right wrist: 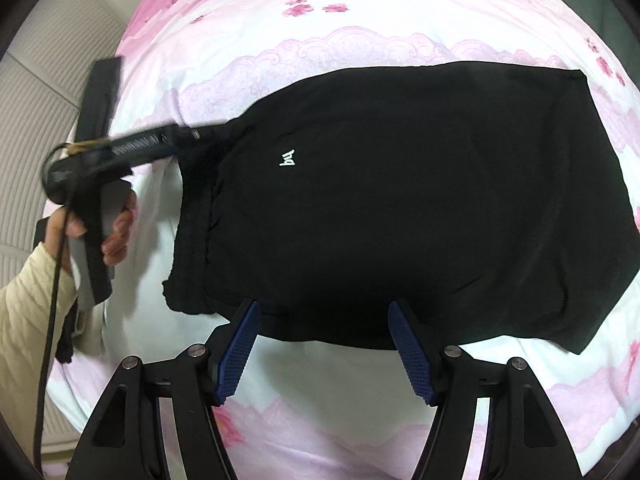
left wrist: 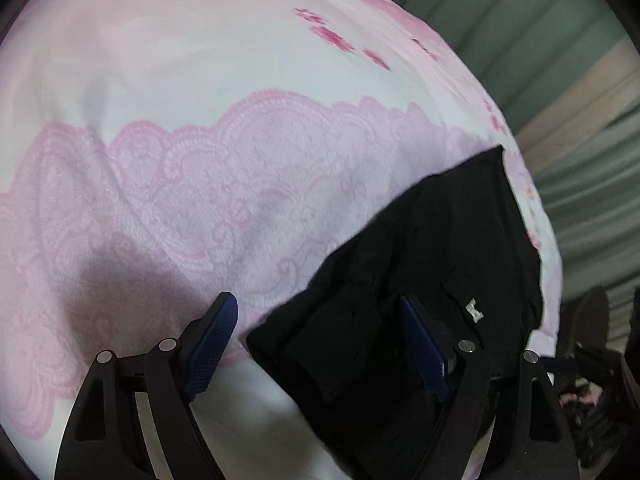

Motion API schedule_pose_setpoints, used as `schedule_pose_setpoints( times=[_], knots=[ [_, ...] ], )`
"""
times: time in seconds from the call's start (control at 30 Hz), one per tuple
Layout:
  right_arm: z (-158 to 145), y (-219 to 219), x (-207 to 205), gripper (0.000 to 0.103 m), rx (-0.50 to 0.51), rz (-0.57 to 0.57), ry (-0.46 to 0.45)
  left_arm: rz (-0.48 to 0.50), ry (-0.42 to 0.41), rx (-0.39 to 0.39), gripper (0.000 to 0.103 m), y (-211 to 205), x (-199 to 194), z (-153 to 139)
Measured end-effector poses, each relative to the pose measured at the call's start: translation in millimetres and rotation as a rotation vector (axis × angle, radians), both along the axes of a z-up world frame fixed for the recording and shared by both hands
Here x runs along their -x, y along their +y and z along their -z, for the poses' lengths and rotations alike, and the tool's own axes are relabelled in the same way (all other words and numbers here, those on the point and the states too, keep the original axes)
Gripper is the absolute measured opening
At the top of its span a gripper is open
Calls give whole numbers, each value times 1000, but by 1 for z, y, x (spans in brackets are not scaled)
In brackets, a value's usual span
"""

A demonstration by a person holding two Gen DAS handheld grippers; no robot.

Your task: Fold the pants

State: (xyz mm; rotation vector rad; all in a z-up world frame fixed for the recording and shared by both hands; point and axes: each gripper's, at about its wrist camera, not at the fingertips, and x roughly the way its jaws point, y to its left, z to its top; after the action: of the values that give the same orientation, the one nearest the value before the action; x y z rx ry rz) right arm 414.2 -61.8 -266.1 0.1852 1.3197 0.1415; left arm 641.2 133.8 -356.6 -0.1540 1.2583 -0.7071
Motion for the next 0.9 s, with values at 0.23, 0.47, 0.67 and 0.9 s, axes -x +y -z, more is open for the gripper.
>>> schedule_pose_setpoints(
  times=[0.23,0.47,0.67,0.9],
  knots=[
    [5,7,-6,67,-17,-6,17,-12,149,215,59,27,9,15],
    [6,7,-14,67,-30,-25,25,-54,210,367,51,38,25,21],
    [8,10,-18,67,-31,-44,31,-94,231,315,60,27,14,34],
    [9,9,-19,67,-43,-46,32,-149,123,224,73,5,24,22]
  ],
)
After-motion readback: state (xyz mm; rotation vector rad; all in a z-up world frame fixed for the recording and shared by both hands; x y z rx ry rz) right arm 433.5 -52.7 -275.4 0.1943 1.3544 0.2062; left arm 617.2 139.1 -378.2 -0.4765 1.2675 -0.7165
